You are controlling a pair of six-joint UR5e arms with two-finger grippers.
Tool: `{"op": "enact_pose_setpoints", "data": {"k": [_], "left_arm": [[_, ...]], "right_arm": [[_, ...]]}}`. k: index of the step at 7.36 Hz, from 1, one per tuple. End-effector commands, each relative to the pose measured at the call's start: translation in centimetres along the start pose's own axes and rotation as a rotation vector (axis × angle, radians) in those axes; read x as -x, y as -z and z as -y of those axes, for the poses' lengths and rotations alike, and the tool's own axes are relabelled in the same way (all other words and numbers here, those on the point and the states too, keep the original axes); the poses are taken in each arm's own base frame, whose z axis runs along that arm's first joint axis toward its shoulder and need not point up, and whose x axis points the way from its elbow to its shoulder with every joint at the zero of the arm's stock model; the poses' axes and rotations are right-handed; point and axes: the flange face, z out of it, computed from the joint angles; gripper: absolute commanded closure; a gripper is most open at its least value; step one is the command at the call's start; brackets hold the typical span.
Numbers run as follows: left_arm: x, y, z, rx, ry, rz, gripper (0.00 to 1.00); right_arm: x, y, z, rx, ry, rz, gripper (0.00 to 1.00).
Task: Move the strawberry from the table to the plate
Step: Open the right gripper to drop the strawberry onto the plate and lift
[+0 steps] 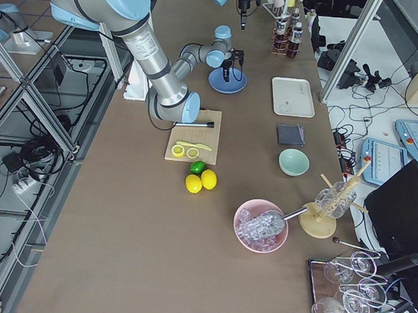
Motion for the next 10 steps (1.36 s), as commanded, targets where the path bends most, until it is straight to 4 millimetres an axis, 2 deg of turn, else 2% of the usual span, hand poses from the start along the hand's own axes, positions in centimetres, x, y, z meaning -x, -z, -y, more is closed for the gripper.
{"op": "enact_pose_setpoints", "data": {"k": [1, 2, 3, 4, 5, 6, 7, 8, 9, 10], "left_arm": [[0.5, 0.0, -0.3, 0.003, 0.004, 0.001, 0.03], [0.5, 0.0, -0.3, 0.002, 0.004, 0.001, 0.03], [0.6, 0.0, -0.3, 0.003, 0.004, 0.001, 0.03], [0.8, 0.2, -0.5, 0.003, 0.006, 0.000, 0.03], [0.9, 1.3, -0.3, 0.009, 0.016, -0.022, 0.03], [1.2, 2.3, 0.2, 0.000, 0.026, -0.033, 0.03], [1.9, 3.1, 0.7, -0.017, 0.031, -0.033, 0.03], [3.2, 4.6, 1.4, -0.040, -0.028, -0.026, 0.03], [4.9, 5.8, 2.2, -0.028, -0.049, 0.020, 0.03], [7.2, 7.5, 3.0, -0.013, -0.100, 0.072, 0.03]], "right_arm": [[0.4, -0.5, 0.0, -0.006, 0.000, -0.010, 0.60], [0.4, -0.5, 0.0, -0.006, -0.004, -0.010, 0.01], [0.4, -0.3, -0.1, -0.007, -0.005, -0.007, 0.00], [0.3, 0.7, 0.5, -0.011, -0.008, 0.010, 0.00], [-1.6, 3.1, 2.5, -0.022, -0.022, 0.031, 0.00], [-6.2, 6.1, 5.1, 0.001, -0.051, 0.063, 0.00], [-11.7, 10.6, 8.1, 0.028, -0.066, 0.049, 0.00], [-17.7, 15.1, 9.8, 0.043, -0.005, 0.012, 0.00], [-24.0, 18.4, 12.3, 0.055, 0.077, -0.037, 0.00], [-30.8, 20.1, 15.0, 0.076, 0.139, -0.075, 0.00]]}}
